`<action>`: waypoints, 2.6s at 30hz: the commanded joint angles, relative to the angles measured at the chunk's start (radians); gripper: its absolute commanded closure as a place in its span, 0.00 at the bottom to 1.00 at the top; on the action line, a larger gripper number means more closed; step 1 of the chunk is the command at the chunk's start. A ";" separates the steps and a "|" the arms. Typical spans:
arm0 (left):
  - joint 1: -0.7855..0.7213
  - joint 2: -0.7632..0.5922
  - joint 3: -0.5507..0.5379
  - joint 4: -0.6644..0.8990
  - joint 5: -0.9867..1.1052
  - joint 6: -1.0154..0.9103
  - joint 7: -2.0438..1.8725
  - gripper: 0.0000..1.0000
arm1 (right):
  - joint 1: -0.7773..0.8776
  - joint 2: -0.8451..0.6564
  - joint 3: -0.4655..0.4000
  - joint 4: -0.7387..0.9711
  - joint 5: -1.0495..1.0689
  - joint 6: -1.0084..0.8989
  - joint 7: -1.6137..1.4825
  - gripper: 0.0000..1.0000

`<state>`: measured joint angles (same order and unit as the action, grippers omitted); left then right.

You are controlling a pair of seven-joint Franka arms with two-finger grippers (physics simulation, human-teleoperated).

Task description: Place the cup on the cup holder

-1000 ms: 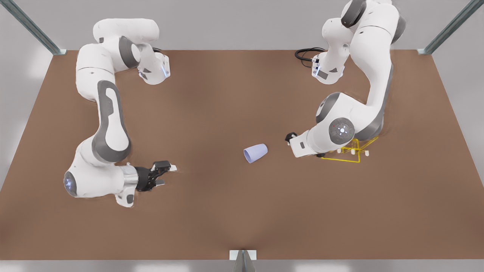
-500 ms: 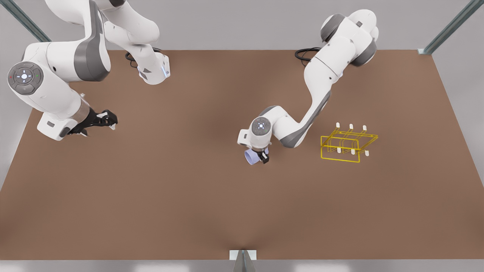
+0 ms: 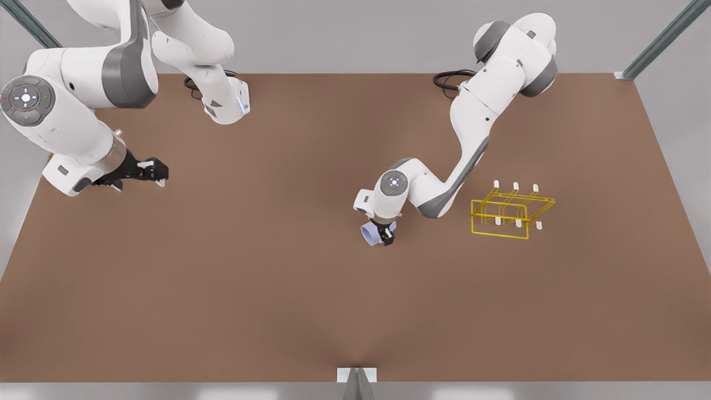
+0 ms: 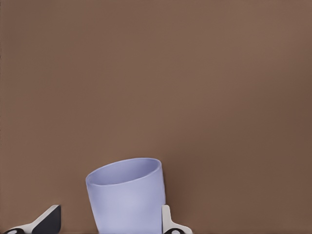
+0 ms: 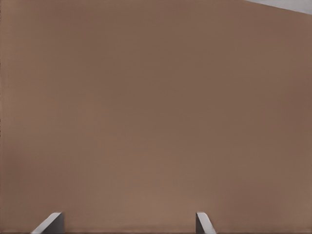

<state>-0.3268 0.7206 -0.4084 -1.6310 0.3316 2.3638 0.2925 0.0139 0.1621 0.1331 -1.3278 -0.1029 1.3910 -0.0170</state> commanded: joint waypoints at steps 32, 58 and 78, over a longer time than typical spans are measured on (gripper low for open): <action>0.000 0.100 0.008 0.017 -0.075 -0.014 -0.279 0.14 | -0.095 0.050 -0.009 0.021 -0.014 0.054 0.107 0.00; -0.090 0.154 0.013 0.290 1.314 -1.512 0.705 0.15 | -0.109 0.074 -0.004 0.021 -0.057 0.115 0.114 0.00; 0.008 0.261 0.037 0.255 1.351 -1.471 0.728 0.14 | -0.109 0.074 -0.004 0.019 -0.057 0.117 0.115 0.00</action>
<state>-0.3214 0.9798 -0.3713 -1.3767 1.6733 0.8806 0.8142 -0.0951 0.2379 0.1287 -1.3079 -0.1600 1.5081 0.0956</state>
